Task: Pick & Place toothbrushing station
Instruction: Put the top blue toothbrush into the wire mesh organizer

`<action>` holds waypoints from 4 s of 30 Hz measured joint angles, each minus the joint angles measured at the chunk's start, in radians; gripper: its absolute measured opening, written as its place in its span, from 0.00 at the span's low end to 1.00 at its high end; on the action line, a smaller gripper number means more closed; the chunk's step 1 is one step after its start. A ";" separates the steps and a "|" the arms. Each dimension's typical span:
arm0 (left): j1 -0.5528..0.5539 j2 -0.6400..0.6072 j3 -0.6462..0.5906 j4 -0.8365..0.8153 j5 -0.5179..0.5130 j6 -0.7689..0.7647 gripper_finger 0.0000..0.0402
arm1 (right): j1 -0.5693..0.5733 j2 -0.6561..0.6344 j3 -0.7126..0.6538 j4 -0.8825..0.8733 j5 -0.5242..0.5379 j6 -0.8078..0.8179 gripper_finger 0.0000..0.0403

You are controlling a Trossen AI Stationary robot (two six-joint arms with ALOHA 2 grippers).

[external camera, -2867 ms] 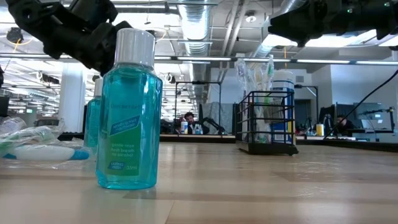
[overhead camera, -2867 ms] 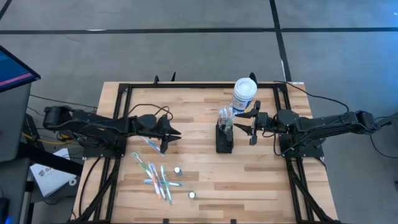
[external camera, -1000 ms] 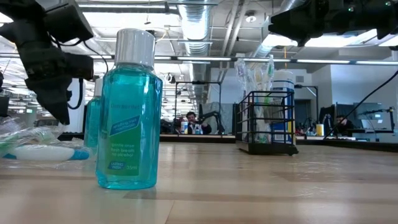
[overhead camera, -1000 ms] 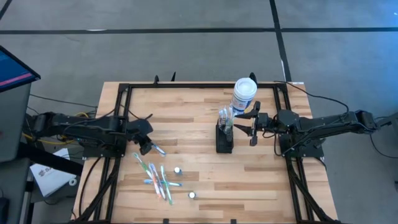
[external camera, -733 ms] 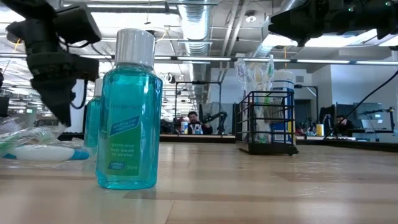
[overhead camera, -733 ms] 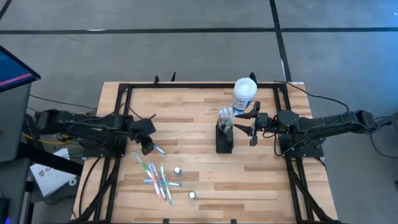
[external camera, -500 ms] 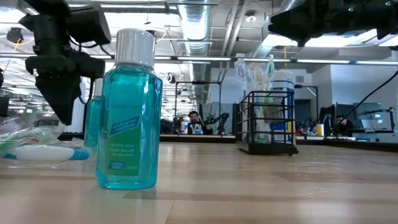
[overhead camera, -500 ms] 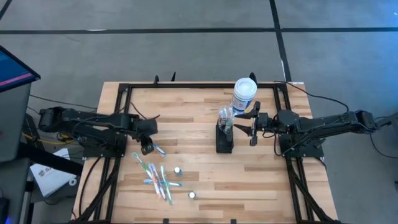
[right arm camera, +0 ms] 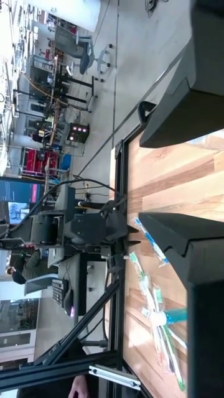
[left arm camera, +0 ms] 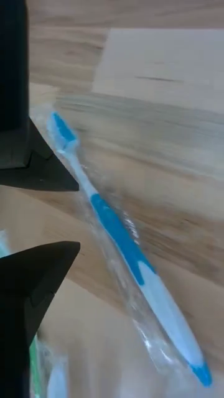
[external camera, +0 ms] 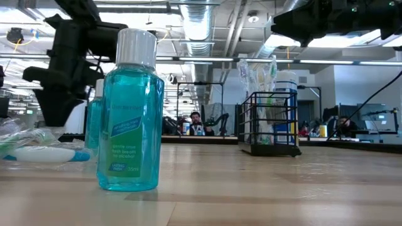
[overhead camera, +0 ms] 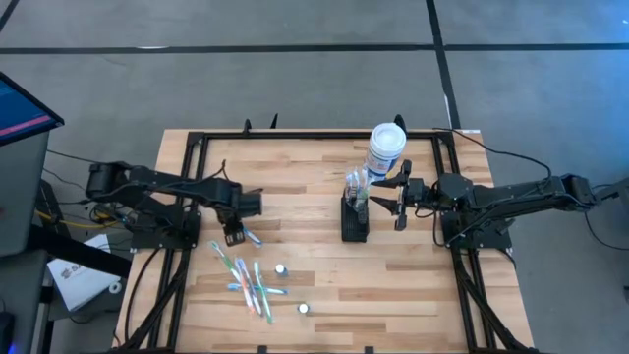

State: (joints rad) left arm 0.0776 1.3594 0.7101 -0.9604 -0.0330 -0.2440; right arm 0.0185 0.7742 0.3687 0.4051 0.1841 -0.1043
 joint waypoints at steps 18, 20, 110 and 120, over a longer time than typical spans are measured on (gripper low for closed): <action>-0.002 0.009 0.014 0.003 -0.005 0.030 0.34 | 0.000 0.000 0.000 -0.001 0.000 0.000 0.42; -0.012 0.009 0.014 0.013 -0.005 0.030 0.34 | 0.000 0.000 0.000 -0.001 0.000 0.000 0.42; -0.164 0.132 0.010 0.300 -0.097 0.151 0.30 | 0.014 0.000 0.000 -0.008 0.000 0.008 0.42; -0.175 0.062 0.011 0.267 -0.097 0.108 0.33 | 0.014 0.000 0.000 -0.012 0.000 0.011 0.42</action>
State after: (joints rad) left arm -0.0975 1.4211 0.7212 -0.6930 -0.1303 -0.1360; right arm 0.0326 0.7742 0.3683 0.3926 0.1841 -0.0932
